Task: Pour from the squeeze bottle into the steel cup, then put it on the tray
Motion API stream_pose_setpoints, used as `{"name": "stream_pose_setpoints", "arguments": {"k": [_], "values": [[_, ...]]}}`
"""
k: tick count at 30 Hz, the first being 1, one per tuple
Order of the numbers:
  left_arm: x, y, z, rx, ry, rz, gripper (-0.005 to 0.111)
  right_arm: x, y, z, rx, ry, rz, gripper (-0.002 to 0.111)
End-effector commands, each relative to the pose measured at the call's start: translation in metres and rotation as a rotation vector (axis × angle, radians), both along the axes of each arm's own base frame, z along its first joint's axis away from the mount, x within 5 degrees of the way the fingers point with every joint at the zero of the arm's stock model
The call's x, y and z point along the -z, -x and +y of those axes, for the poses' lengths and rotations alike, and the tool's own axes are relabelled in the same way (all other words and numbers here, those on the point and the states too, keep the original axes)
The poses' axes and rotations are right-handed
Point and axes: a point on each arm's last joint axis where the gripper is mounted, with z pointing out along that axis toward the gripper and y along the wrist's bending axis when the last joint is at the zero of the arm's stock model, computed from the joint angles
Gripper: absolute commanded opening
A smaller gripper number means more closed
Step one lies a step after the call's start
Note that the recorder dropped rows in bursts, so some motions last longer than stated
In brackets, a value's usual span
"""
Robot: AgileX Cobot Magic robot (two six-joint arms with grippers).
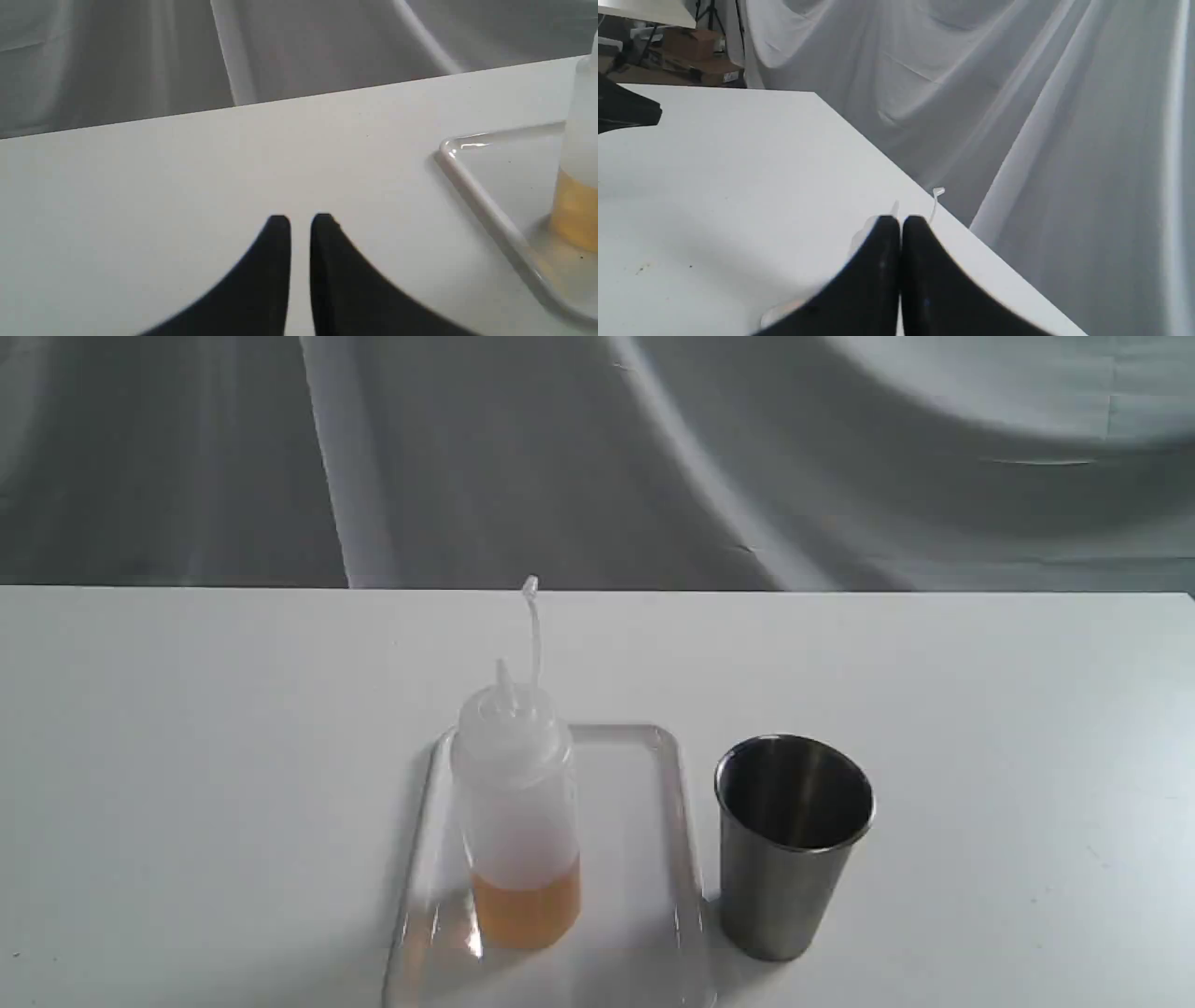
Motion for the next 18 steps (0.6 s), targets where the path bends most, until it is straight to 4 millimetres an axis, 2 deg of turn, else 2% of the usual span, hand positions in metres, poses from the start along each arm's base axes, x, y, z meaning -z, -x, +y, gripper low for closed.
{"name": "stream_pose_setpoints", "arguments": {"k": [1,8,13,18], "values": [[0.001,0.0,0.0,0.003,0.002,-0.007,0.008,-0.002,-0.002,0.0,0.008,-0.019,-0.03,0.0],[0.001,0.0,0.0,0.003,0.002,-0.007,0.008,0.004,-0.01,-0.006,0.149,-0.032,-0.038,0.0],[0.001,0.0,0.0,0.003,0.002,-0.007,0.008,0.025,-0.025,-0.017,0.352,-0.079,-0.045,0.0],[0.001,0.0,0.0,0.003,0.002,-0.007,0.008,0.051,-0.026,-0.028,0.487,-0.057,-0.004,0.0]]}}
